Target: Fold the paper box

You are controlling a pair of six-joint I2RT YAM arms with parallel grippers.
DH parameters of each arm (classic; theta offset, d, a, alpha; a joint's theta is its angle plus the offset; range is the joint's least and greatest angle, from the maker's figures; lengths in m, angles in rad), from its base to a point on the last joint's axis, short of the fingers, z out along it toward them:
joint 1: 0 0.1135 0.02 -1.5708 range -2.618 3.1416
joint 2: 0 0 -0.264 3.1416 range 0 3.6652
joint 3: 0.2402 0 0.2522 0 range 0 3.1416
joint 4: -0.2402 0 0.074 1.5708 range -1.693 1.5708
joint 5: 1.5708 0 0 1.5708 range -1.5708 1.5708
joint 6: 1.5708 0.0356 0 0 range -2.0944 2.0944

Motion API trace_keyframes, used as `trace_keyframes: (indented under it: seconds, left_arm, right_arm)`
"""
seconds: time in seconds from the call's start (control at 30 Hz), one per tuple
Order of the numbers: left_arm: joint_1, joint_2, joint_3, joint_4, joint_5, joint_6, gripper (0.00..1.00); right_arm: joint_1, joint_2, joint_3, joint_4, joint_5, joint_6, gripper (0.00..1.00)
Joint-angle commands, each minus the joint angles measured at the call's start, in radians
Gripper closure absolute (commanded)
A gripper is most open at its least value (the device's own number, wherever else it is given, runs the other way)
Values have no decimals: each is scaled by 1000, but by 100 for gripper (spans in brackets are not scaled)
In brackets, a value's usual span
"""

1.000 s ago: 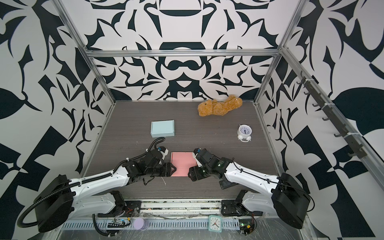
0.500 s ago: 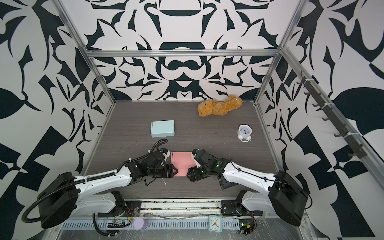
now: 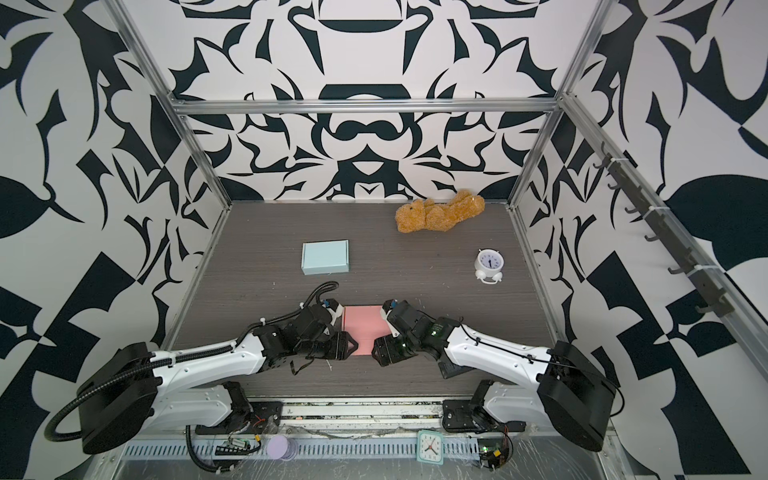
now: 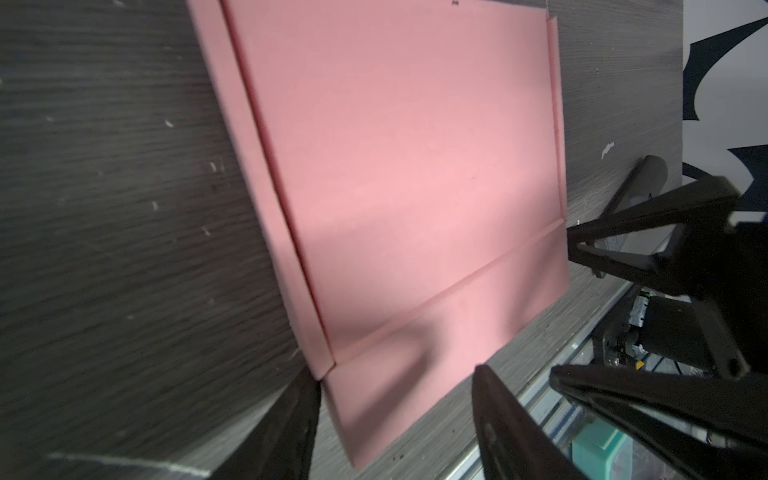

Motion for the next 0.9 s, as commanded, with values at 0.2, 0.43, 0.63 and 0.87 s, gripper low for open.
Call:
trace_keyframes:
  seconds: [0.2,0.43,0.63,0.87]
  left_arm:
    - [-14,-11,-1,6,-18,-20,40]
    - [-14,2,-10,21,-25,-25,43]
    - [-14,9,-16,24,-31,-26,46]
    - [-15,4,-27,20,-41,-33,48]
  right_arm:
    - [13,9,7,33,13,7,17]
    - [13,28,-11,44,44,0,17]
    - [13,30,-12,42,59,-6,18]
    - [12,35,-6,34,76,-18,19]
